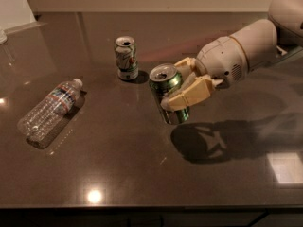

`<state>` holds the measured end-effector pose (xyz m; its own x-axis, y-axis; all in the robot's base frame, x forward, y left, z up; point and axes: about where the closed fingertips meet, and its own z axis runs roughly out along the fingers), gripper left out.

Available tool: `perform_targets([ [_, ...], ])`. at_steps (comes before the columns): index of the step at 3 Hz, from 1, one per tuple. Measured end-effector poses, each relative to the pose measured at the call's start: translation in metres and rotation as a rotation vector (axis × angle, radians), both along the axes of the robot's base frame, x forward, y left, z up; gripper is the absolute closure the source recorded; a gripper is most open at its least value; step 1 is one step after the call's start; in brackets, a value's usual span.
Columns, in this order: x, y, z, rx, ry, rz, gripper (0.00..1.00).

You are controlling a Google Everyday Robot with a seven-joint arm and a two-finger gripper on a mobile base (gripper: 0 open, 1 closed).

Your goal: Place green can upright

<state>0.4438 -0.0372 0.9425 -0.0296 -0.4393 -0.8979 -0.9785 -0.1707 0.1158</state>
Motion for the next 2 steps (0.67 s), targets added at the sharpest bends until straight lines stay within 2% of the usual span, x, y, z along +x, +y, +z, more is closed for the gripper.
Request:
perform_targets([
  [2, -0.004, -0.005, -0.018, 0.132, 0.017, -0.014, 1.0],
])
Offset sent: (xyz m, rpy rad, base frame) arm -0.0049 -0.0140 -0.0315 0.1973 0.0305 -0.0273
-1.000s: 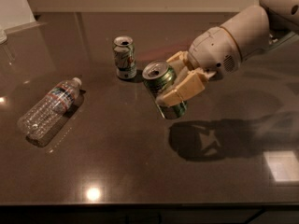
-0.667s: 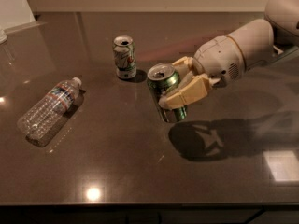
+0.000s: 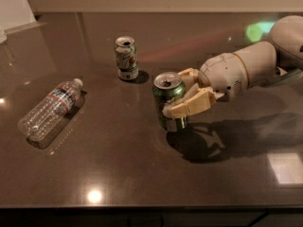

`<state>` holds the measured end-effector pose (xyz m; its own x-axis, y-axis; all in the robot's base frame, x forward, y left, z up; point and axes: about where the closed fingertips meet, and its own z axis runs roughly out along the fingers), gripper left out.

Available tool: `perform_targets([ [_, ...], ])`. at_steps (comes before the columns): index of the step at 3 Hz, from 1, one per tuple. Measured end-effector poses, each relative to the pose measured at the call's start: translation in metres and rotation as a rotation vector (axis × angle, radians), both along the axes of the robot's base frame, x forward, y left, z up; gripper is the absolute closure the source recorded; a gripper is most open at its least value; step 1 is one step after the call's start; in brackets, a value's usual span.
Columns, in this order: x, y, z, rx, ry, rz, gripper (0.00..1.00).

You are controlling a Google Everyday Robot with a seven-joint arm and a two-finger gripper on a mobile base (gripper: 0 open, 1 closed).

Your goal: Place green can upright

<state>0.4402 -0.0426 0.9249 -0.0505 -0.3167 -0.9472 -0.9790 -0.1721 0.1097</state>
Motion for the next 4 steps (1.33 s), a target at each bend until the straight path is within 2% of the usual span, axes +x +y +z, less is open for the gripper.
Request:
perform_targets([
  [2, -0.002, -0.003, -0.013, 0.086, 0.032, -0.003, 1.0],
  [4, 0.0, -0.007, -0.023, 0.13, -0.015, -0.002, 1.0],
])
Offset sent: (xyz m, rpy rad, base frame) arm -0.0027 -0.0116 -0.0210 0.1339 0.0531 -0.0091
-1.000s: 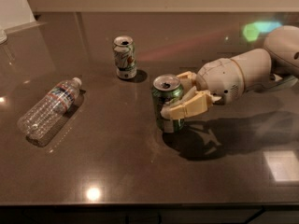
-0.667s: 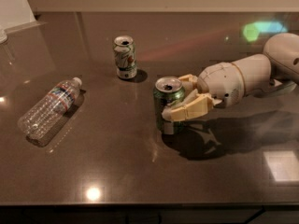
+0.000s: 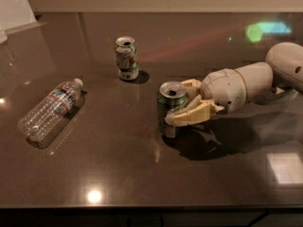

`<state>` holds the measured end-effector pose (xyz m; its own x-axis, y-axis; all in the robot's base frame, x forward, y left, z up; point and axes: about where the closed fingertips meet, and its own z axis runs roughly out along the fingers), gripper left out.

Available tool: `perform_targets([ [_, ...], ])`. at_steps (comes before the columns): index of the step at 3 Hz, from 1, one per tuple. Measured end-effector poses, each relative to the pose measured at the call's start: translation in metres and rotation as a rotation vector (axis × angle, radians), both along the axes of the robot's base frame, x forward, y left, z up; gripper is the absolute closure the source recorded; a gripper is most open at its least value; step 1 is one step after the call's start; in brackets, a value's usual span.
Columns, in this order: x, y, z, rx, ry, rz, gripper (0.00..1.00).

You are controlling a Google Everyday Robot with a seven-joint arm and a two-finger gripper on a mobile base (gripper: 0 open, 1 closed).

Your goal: Place green can upright

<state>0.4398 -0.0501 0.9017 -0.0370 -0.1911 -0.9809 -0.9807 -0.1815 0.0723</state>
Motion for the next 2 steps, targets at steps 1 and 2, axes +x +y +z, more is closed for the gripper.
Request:
perform_targets([
  [1, 0.0023, -0.0022, -0.0022, 0.012, -0.019, -0.003, 1.0],
  [2, 0.0047, -0.0051, -0.0061, 0.029, -0.029, -0.016, 0.82],
])
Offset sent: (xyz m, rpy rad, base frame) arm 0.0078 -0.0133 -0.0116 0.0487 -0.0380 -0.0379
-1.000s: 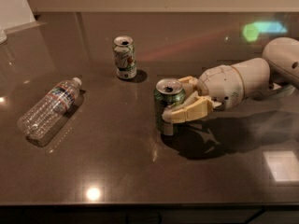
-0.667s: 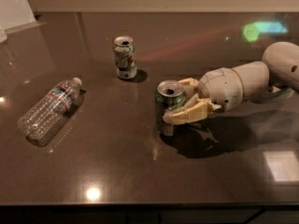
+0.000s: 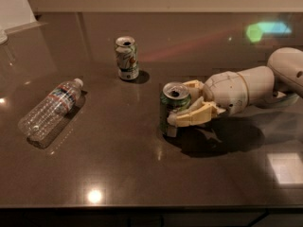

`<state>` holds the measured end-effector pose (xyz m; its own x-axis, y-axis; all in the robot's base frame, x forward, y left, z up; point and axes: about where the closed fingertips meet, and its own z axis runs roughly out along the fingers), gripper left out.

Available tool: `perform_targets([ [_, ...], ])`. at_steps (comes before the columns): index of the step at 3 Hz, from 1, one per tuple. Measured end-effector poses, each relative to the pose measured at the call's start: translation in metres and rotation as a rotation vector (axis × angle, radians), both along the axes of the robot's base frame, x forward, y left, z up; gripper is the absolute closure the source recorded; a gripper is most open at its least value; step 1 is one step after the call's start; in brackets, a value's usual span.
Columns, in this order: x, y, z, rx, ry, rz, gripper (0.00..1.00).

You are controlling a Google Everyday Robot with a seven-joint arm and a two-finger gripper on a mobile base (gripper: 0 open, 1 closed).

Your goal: Place green can upright

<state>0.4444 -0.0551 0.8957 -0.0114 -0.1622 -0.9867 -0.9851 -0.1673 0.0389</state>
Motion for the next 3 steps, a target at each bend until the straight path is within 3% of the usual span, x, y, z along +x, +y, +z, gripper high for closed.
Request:
perform_targets([
  [2, 0.0034, -0.0056, -0.0084, 0.042, 0.0, -0.015, 0.35],
  [3, 0.0031, -0.0026, -0.0076, 0.041, -0.001, -0.011, 0.04],
])
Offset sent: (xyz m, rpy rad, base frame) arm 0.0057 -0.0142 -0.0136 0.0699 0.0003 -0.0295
